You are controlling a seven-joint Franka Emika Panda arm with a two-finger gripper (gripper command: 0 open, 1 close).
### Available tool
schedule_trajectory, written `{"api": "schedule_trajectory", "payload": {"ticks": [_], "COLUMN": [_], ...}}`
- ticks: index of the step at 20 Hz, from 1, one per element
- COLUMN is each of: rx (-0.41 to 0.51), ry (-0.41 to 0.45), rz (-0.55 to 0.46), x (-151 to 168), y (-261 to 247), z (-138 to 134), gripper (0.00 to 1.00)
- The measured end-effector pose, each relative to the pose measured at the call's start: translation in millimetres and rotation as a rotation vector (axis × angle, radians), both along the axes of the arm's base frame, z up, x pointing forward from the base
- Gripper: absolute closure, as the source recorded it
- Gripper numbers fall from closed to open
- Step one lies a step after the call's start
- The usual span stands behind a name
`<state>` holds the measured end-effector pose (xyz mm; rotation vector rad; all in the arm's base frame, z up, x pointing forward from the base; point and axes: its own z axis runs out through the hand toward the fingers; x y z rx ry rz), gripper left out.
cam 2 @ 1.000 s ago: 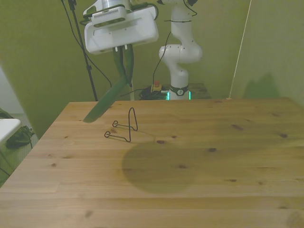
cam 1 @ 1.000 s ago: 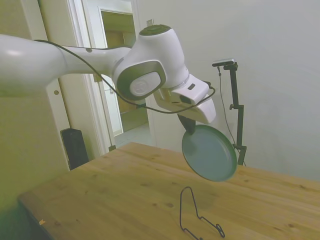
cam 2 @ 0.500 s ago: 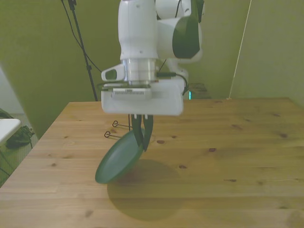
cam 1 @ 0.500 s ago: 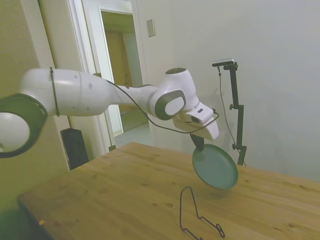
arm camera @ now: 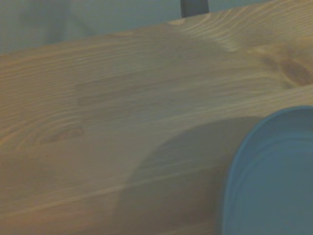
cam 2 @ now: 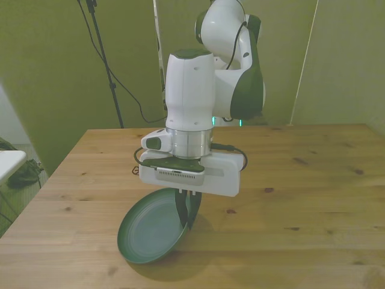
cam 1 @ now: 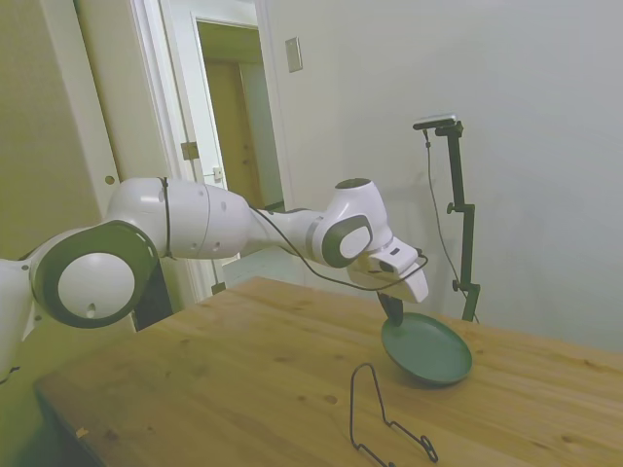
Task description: Unload the plate
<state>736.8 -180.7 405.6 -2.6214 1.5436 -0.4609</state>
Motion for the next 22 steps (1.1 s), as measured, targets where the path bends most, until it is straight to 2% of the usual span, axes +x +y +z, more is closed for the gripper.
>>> {"api": "schedule_trajectory", "payload": {"ticks": [8, 12, 17, 22], "rx": [-0.003, -0.004, 0.006, -0.007], "ry": [0.030, 0.017, -0.015, -0.012], "rz": [-0.003, -0.003, 0.023, 0.040], "x": [-2.7, -3.6, -20.8, -65.6], "y": [-1.7, -1.2, 22.6, 73.0], "z": [-15.6, -5.2, 50.5, 119.2], "gripper": [0.00, 0.00, 0.00, 0.00]}}
